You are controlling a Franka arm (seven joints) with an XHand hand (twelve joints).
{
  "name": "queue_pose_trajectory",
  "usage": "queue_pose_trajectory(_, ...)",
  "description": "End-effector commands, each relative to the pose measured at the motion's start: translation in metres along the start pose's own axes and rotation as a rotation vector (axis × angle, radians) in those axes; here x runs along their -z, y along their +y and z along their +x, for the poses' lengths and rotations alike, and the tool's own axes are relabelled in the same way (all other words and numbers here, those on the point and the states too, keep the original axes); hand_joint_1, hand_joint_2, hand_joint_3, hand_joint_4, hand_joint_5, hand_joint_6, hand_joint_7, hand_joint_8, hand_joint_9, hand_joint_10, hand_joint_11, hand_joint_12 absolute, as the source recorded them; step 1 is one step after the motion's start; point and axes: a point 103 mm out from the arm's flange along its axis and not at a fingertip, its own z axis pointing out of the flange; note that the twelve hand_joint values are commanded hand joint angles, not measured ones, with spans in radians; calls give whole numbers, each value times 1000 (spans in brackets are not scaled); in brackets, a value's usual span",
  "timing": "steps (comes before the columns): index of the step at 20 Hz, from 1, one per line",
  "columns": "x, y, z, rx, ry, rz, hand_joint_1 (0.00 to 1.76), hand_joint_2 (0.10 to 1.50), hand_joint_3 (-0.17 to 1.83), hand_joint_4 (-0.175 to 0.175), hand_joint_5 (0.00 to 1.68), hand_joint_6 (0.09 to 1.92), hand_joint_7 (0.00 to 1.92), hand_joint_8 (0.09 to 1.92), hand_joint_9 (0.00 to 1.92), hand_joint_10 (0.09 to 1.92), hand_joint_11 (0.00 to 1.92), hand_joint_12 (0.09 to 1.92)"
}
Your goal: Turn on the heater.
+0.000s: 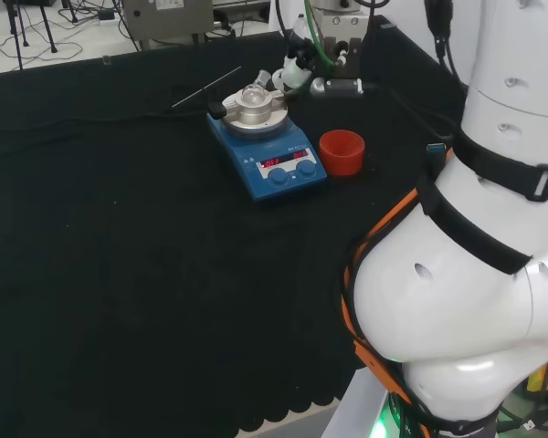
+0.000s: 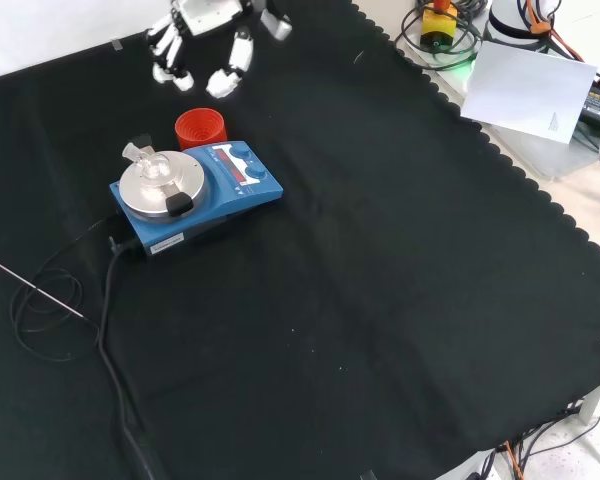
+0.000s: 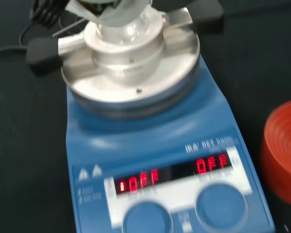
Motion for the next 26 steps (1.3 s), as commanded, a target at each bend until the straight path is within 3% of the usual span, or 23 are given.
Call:
queue_pose_trajectory(1,-13,-44,-5,-15,-46,107,913,696,689,-83,602,798,534,753,591,746,150,1399)
queue_pose_trajectory(4,-20,-54,-6,-21,-64,142,974,689,722,-80,563,781,628,735,661,726,188,1400)
queue_pose_trajectory(7,-26,-62,-8,-28,-101,187,1016,680,754,-82,515,759,777,712,859,654,316,1366)
queue_pose_trajectory(12,-32,-68,-7,-35,-149,270,1056,673,770,-74,386,642,1032,683,1178,565,608,1272)
queue_pose_trajectory(17,-34,-72,-4,-27,-176,316,1105,680,757,-73,277,363,1292,760,1454,644,1059,1064)
queue_pose_trajectory(26,-36,-78,5,-10,-221,398,1147,706,735,-76,270,98,1372,979,1536,885,1475,963)
